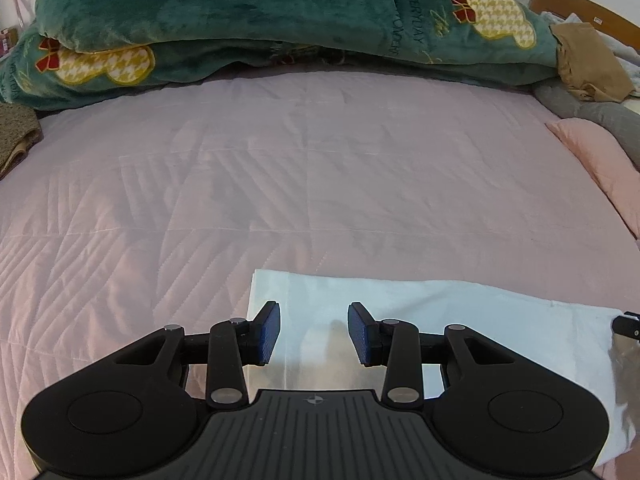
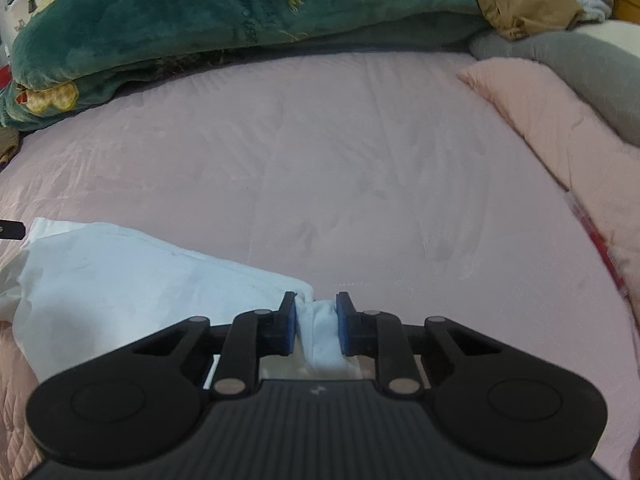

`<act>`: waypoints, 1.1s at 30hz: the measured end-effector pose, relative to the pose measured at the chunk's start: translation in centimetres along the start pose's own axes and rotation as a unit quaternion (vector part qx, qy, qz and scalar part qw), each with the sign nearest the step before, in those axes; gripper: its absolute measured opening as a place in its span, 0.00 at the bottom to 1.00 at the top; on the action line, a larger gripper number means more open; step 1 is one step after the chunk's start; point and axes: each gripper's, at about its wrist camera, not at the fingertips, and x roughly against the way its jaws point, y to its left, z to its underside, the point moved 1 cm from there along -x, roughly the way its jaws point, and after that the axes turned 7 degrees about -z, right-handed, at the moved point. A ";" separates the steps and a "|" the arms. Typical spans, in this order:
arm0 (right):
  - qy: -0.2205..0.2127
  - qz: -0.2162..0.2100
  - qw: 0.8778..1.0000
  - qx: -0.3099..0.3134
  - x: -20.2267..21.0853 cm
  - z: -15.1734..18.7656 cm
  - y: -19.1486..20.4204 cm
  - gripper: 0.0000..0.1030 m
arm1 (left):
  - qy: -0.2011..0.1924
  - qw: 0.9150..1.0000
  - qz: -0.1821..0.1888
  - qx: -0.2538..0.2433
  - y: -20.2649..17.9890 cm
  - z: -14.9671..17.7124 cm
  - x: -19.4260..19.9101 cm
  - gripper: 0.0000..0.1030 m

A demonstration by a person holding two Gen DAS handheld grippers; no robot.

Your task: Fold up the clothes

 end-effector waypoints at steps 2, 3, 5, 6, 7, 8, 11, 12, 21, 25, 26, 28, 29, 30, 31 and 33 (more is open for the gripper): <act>-0.002 0.008 1.000 0.003 0.3 0.0 0.0 0.23 | -0.001 1.000 0.000 0.002 0.1 0.1 0.3 0.39; -0.001 0.013 1.000 0.004 0.3 0.0 0.0 0.25 | -0.001 1.000 0.000 0.003 0.2 0.2 0.5 0.39; 0.007 0.019 1.000 0.000 0.1 0.1 -0.2 0.33 | -0.001 1.000 0.000 0.005 0.3 0.3 0.8 0.39; 0.009 0.017 1.000 0.000 0.2 0.2 -0.2 0.35 | 0.000 1.000 0.000 0.006 0.3 0.4 0.9 0.39; 0.011 0.010 1.000 0.002 0.2 0.3 -0.1 0.35 | 0.001 1.000 0.001 0.006 0.2 0.5 1.0 0.39; 0.014 0.004 1.000 0.003 0.3 0.5 -0.1 0.35 | 0.002 1.000 0.001 0.006 0.2 0.6 1.0 0.39; 0.012 0.000 1.000 0.007 0.5 0.6 -0.2 0.30 | 0.006 1.000 0.003 0.004 -0.1 0.8 0.9 0.39; 0.010 0.002 1.000 0.009 0.7 0.6 -0.1 0.27 | 0.007 1.000 0.004 0.003 -0.2 0.8 0.9 0.39; 0.005 0.012 1.000 0.026 1.7 1.1 -0.1 0.30 | 0.004 1.000 0.016 -0.002 -1.1 1.7 2.0 0.39; -0.002 0.015 0.999 0.036 2.0 1.1 0.0 0.30 | 0.009 1.000 0.015 -0.003 -1.1 1.9 2.2 0.39; -0.006 0.019 0.999 0.039 2.2 1.1 0.0 0.30 | 0.010 1.000 0.015 -0.003 -1.2 2.0 2.2 0.39; -0.011 0.025 0.999 0.044 2.4 1.1 0.1 0.30 | 0.010 1.000 0.017 -0.002 -1.2 1.9 2.2 0.39; -0.010 0.024 0.999 0.044 2.4 1.1 0.0 0.30 | 0.010 1.000 0.018 -0.003 -1.3 1.9 2.2 0.39; -0.008 0.022 0.999 0.045 2.4 1.2 0.0 0.30 | 0.010 1.000 0.020 -0.004 -1.5 1.9 2.2 0.39; -0.006 0.020 0.999 0.045 2.4 1.2 0.0 0.30 | 0.011 1.000 0.022 -0.005 -1.7 1.9 2.2 0.39; 0.004 0.011 0.999 0.044 1.9 1.4 -0.1 0.30 | 0.011 1.000 0.025 -0.009 -2.2 2.0 2.3 0.39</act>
